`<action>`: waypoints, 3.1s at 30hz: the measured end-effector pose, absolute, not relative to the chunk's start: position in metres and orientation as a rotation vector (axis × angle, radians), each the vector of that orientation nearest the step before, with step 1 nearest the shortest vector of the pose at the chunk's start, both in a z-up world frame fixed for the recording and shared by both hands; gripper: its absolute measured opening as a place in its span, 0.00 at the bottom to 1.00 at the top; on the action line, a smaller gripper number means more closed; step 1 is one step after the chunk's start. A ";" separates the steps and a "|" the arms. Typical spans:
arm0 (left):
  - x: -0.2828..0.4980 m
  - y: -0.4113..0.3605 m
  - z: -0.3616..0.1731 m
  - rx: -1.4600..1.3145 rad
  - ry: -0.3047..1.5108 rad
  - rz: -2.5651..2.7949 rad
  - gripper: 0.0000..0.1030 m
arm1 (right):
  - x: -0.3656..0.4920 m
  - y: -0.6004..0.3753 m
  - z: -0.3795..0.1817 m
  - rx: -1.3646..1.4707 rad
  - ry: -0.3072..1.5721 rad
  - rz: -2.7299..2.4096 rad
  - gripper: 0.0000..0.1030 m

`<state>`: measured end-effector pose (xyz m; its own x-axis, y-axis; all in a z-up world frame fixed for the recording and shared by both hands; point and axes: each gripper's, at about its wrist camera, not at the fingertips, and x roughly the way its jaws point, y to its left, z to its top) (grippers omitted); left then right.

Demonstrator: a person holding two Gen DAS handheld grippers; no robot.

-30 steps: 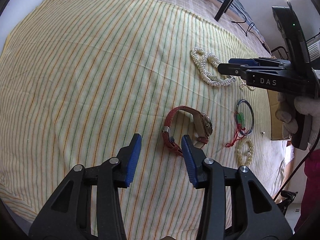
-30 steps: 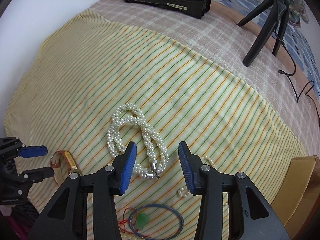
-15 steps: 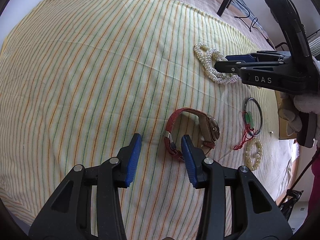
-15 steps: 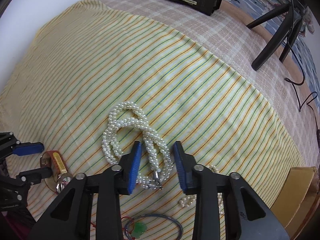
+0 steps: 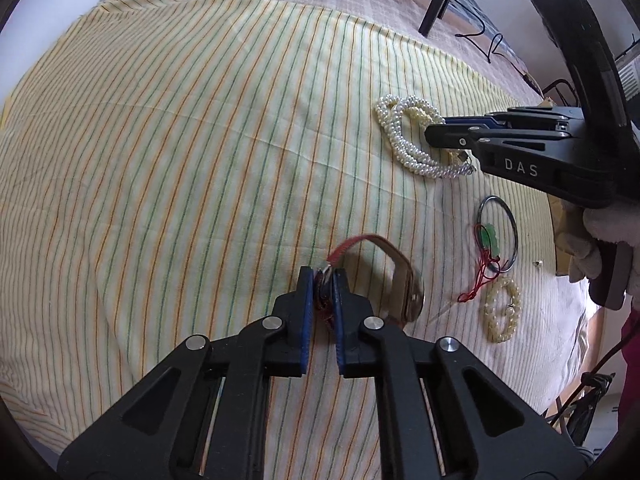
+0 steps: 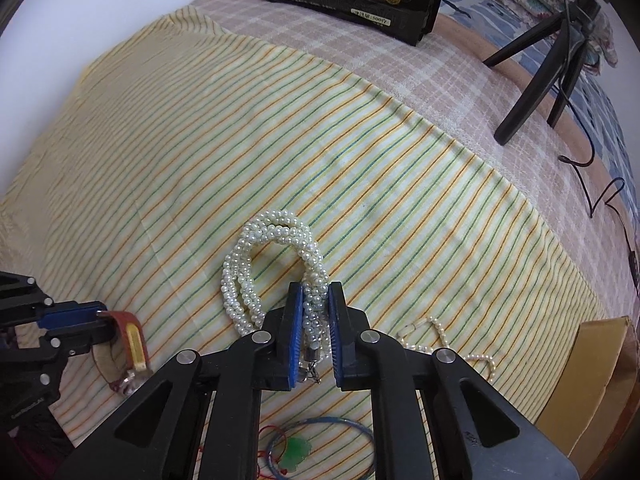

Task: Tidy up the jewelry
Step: 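Close the right gripper on the pearl necklace while the left gripper closes on the watch strap, then lift and carry the pearl necklace and watch into the cardboard box with both tools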

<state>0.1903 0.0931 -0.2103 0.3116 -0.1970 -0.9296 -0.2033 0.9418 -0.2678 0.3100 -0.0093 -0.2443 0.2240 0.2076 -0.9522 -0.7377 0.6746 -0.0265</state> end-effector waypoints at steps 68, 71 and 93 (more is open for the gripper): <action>0.232 -0.152 -0.107 -0.166 0.980 -0.404 0.07 | 0.308 -0.308 -0.098 -0.287 0.874 0.281 0.07; 0.238 -0.173 -0.108 -0.155 0.977 -0.424 0.07 | 0.317 -0.317 -0.108 -0.267 0.885 0.277 0.07; 0.263 -0.238 -0.141 -0.108 1.028 -0.467 0.07 | 0.374 -0.347 -0.154 -0.158 0.951 0.290 0.09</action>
